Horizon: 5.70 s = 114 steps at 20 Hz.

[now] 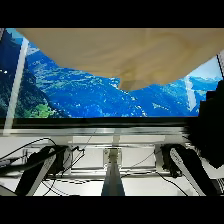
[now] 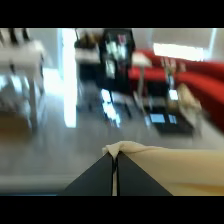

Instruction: Fold the clothes and pants, and hang the long-sleeved shirts on hangers.

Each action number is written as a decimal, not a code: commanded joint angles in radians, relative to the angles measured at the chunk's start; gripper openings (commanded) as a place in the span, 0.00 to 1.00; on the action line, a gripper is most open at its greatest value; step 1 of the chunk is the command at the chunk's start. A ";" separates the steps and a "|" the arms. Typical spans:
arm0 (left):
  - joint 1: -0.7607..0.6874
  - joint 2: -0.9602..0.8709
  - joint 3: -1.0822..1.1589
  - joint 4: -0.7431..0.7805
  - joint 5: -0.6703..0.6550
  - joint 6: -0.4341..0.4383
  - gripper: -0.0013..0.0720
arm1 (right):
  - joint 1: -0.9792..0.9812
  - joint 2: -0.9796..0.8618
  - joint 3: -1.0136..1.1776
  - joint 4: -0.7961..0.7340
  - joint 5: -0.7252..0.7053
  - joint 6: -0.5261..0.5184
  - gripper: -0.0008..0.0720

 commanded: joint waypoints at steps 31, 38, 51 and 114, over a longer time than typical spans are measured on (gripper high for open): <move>-0.189 -0.994 -0.037 0.200 -0.574 0.001 0.69 | 0.006 -0.905 -0.305 -0.059 0.099 0.127 0.58; -0.067 -0.877 -0.052 0.346 -0.854 -0.081 0.75 | 0.006 -0.657 -0.346 -0.170 0.148 0.062 0.63; 0.083 -0.577 -0.842 0.014 -0.480 0.107 0.79 | 0.006 -0.257 -0.911 -0.135 -0.043 0.056 0.63; -0.076 -0.379 -0.605 -0.368 -0.363 0.325 0.04 | 0.194 -0.296 -0.776 0.217 -0.091 0.047 0.03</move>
